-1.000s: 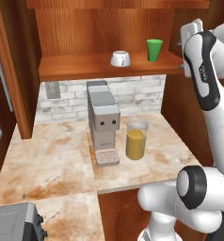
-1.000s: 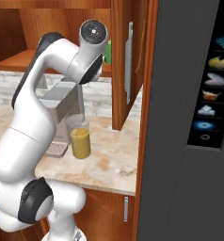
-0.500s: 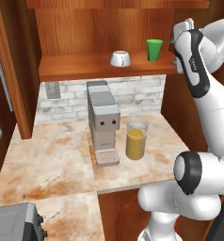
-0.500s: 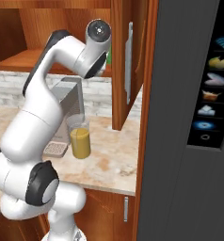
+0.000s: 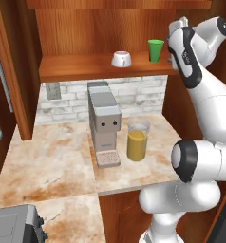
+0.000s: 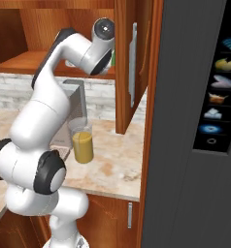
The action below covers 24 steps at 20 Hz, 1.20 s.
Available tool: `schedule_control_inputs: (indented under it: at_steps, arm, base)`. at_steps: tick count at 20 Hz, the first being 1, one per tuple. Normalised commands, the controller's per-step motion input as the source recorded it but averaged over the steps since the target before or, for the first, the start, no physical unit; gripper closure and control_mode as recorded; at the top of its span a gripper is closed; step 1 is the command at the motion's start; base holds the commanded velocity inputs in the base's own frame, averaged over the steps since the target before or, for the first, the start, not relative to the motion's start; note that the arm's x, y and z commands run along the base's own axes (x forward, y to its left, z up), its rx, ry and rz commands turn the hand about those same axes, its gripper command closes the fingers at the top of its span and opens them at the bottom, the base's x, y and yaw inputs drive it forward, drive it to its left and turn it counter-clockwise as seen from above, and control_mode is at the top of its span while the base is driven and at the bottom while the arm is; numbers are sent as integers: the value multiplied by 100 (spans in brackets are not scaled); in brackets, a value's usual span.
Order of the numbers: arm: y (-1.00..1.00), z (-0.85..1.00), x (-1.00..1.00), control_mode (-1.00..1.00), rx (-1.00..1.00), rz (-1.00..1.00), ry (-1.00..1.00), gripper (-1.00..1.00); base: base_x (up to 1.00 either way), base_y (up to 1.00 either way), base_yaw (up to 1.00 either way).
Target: There is a tray on the dining counter. Grab the cup, mug, and pitcher and place them on the tray. The pitcher may be placed next to the tray if it cannot fit the tray.
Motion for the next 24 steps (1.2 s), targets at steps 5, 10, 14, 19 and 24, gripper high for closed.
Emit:
schedule_control_inputs:
  at_steps: [5,10,14,19,24]
  arm:
    - [0,0,40,-100,0,0,0,-100]
    - [0,0,35,-100,0,0,0,-100]
    - [0,0,32,-100,0,0,0,-100]
    - [0,0,28,-100,0,0,0,-100]
    - [-6,0,17,-100,0,0,0,-100]
  base:
    - [0,0,0]
    - [0,0,0]
    - [0,0,0]
    - [0,0,0]
    - [0,0,0]
